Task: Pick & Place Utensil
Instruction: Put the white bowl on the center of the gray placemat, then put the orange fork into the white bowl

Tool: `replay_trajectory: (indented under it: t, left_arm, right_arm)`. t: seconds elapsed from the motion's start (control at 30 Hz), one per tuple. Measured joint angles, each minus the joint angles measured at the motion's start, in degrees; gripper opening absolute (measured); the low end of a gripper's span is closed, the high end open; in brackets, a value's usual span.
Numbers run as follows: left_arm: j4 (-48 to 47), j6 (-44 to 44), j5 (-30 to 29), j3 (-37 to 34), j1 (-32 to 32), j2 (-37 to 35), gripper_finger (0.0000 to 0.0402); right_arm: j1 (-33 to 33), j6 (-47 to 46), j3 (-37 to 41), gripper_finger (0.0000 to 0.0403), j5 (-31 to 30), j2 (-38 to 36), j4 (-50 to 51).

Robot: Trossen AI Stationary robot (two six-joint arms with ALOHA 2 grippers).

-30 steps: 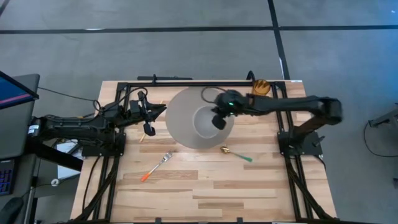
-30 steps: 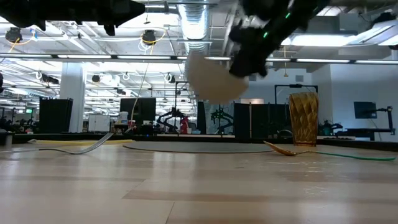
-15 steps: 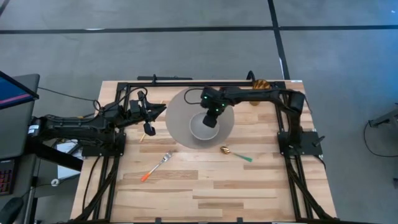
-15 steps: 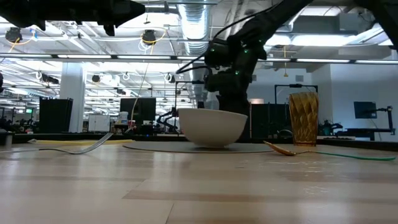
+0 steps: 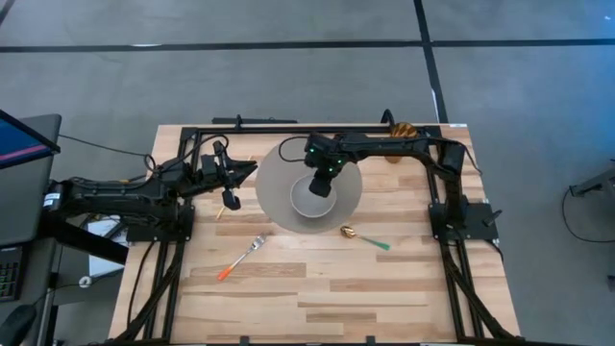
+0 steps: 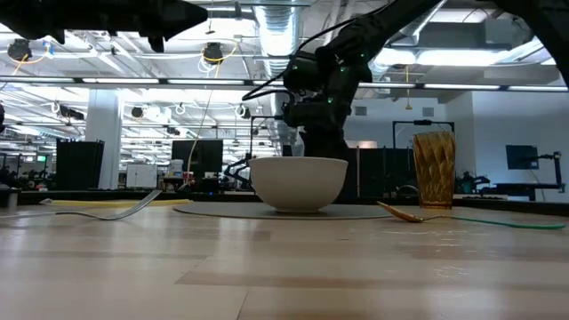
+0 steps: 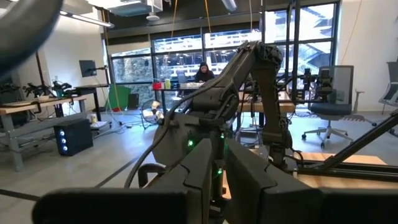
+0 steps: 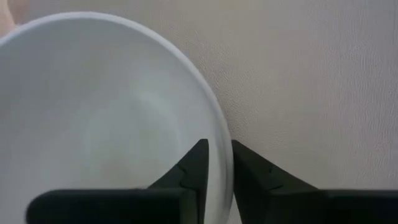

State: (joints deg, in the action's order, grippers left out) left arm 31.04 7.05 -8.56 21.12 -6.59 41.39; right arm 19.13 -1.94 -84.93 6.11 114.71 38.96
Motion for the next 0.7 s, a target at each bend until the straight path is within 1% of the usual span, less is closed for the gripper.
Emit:
replay_trajectory:
  t: [0.13,0.3,0.57,0.7]
  left_arm:
    - [-0.2,0.0,0.0,0.0,0.0,0.0,0.0046]
    - [-0.2,0.0,0.0,0.0,0.0,0.0,0.0046]
    - [-0.2,0.0,0.0,0.0,0.0,0.0,0.0046]
    - [-0.2,0.0,0.0,0.0,0.0,0.0,0.0046]
  right_arm:
    - [-0.1,0.6,0.0,0.007,0.0,-0.4,0.3]
    - [-0.2,2.6,0.0,0.0076,-0.1,-4.0,1.6]
    - [-0.2,2.6,0.0,0.0077,-0.1,-13.5,2.2]
    - [-0.3,2.6,0.0,0.0077,-0.2,-19.2,5.0]
